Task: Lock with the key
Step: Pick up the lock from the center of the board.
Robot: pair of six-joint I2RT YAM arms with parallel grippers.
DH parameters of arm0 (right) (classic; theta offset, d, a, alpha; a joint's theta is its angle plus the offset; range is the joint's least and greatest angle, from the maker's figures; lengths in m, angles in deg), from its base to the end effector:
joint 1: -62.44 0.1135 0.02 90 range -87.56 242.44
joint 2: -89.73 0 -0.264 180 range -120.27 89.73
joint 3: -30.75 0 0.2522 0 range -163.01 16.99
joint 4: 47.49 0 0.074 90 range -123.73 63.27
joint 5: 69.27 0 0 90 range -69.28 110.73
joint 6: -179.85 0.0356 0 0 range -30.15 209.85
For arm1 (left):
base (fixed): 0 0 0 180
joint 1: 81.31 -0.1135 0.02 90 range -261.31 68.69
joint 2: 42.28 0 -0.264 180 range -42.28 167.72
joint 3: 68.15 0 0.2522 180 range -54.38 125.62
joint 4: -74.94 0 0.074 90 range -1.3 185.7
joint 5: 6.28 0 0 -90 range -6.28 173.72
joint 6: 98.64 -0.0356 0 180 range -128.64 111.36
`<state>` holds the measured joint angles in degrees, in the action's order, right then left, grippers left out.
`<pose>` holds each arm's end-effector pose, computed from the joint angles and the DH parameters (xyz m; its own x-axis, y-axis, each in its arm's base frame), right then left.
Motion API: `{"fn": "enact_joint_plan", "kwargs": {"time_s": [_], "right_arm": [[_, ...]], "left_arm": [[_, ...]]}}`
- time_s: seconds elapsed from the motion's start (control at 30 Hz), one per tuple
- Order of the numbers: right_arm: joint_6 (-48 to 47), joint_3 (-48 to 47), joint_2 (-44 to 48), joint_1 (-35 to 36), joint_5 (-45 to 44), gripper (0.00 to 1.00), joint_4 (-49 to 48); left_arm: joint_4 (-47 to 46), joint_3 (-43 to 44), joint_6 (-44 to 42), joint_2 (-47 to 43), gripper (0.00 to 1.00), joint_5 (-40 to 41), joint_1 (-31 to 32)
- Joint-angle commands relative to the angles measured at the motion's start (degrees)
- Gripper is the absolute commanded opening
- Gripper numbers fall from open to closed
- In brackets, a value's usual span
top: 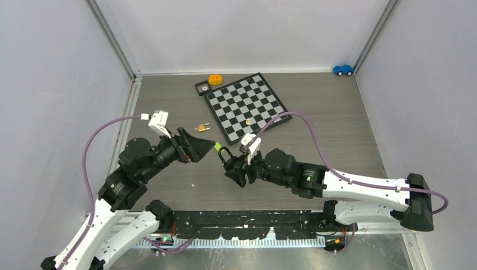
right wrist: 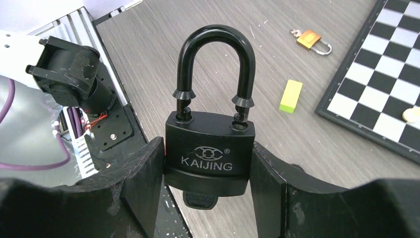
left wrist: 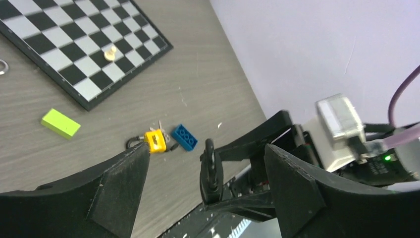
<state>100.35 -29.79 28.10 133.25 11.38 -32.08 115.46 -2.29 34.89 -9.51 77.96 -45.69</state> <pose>0.0881 0.2355 0.3100 -0.2523 -0.1778 -0.9512 -0.8489 0.5124 0.1294 0.0937 -0.0715 0.3799 -0.5310 -0.4625 -0.7100 0.4064 0.5962 -0.6924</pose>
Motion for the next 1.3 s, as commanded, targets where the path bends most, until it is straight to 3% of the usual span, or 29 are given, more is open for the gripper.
{"fn": "enact_joint_plan", "kwargs": {"time_s": [0.0,0.23,0.53,0.7,0.83,0.93,1.13,1.2,1.27], "right_arm": [[-5.49,-3.05,2.54,0.83,-2.70,0.01,-11.24],[-3.73,-4.10,1.00,1.44,-6.47,0.00,-13.82],[-1.88,-5.30,-1.13,1.44,-6.88,0.00,-17.13],[-0.98,-5.41,-1.90,1.53,-6.19,0.00,-18.39],[-0.59,-5.49,-2.34,1.53,-5.40,0.00,-18.34],[-0.40,-5.26,-2.15,1.53,-4.65,0.00,-18.06],[-1.44,-4.93,0.27,1.53,-2.06,0.32,-13.43],[-1.47,-4.98,1.57,1.52,-1.65,0.57,-11.25],[-1.82,-5.74,2.85,1.54,-1.11,0.67,-7.49]], "left_arm": [[-1.48,-1.20,0.21,1.32,0.86,-6.25,-0.16],[-8.64,-4.80,2.58,3.51,0.72,-14.88,-0.15],[-10.91,-7.18,2.76,5.03,0.62,-16.65,0.15],[-12.33,-8.01,3.08,5.70,0.43,-16.39,0.68],[-13.41,-8.24,3.14,6.35,0.01,-16.90,0.92],[-13.68,-8.45,3.08,6.36,0.00,-16.81,0.92],[-13.43,-8.59,1.58,6.21,0.00,-17.70,0.94],[-13.50,-8.72,1.19,6.21,0.00,-17.90,0.86],[-13.54,-8.49,0.66,6.33,0.00,-18.16,0.90]]}}
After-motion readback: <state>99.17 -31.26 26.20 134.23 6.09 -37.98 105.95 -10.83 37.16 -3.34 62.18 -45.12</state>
